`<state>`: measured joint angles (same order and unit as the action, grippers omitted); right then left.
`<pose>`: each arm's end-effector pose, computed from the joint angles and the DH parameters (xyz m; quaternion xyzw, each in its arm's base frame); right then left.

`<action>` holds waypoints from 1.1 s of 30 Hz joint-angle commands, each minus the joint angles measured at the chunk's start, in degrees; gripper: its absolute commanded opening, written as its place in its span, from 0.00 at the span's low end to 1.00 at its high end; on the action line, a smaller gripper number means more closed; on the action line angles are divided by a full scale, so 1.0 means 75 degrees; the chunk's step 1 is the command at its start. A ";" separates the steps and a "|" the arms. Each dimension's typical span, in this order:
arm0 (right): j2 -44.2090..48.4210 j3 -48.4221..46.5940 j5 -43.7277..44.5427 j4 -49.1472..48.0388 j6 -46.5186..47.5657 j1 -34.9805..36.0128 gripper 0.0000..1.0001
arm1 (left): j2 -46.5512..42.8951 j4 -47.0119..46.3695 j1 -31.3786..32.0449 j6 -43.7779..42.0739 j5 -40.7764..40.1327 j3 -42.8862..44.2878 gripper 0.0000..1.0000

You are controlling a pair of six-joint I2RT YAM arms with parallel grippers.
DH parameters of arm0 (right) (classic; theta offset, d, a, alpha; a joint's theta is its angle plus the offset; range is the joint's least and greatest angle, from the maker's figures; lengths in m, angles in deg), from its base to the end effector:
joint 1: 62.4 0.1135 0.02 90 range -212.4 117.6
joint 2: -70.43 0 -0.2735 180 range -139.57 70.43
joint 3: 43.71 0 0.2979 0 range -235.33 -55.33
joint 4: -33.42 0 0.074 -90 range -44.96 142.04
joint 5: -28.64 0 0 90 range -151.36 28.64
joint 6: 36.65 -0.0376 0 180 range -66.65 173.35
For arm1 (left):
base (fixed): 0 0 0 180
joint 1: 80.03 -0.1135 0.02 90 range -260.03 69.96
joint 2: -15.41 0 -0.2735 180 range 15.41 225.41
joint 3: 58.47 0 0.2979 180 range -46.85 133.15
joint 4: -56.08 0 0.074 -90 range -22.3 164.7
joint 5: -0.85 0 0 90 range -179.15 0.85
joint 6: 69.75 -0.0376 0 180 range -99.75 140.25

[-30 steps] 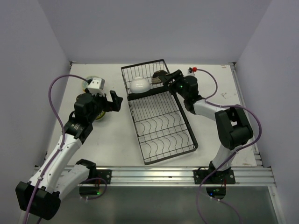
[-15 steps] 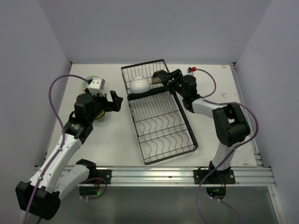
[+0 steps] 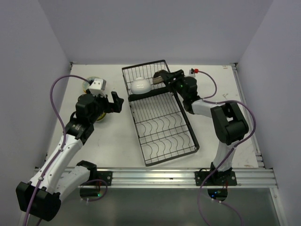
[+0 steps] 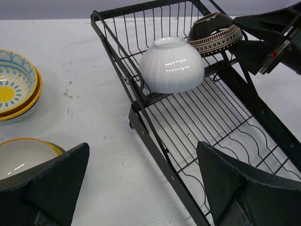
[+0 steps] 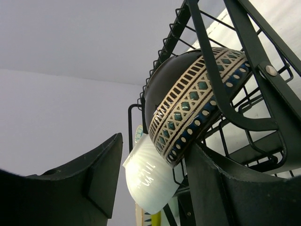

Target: Unload the bowls from the dish rack

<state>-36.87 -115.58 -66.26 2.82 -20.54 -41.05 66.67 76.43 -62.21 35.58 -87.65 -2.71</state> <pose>0.4227 0.1687 0.1925 0.2996 0.6724 0.5206 0.4324 0.2407 -0.0784 0.3197 0.0252 0.7974 -0.1820 0.5748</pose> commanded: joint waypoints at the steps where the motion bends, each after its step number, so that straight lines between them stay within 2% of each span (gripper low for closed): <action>1: -0.0200 -0.0029 0.0408 -0.0827 -0.0273 -0.0022 0.58 | -0.0027 -0.0110 0.0061 -0.0146 0.0035 0.0208 1.00; 10: -0.0622 -0.0041 0.0431 -0.1332 -0.0613 -0.0033 0.48 | -0.0003 -0.0156 0.0096 -0.0123 0.0128 0.0197 1.00; 22: -0.0950 -0.0732 0.0361 -0.1297 -0.0637 0.0002 0.15 | 0.0020 -0.0180 0.0131 -0.0099 0.0140 0.0173 1.00; 33: -0.1665 -0.1880 0.0115 -0.1238 -0.0614 0.0002 0.05 | 0.0032 -0.0168 0.0225 -0.0134 0.0105 0.0173 1.00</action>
<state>-48.24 -125.98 -65.56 -5.09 -25.94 -40.73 66.94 76.39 -61.07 35.61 -86.87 -2.71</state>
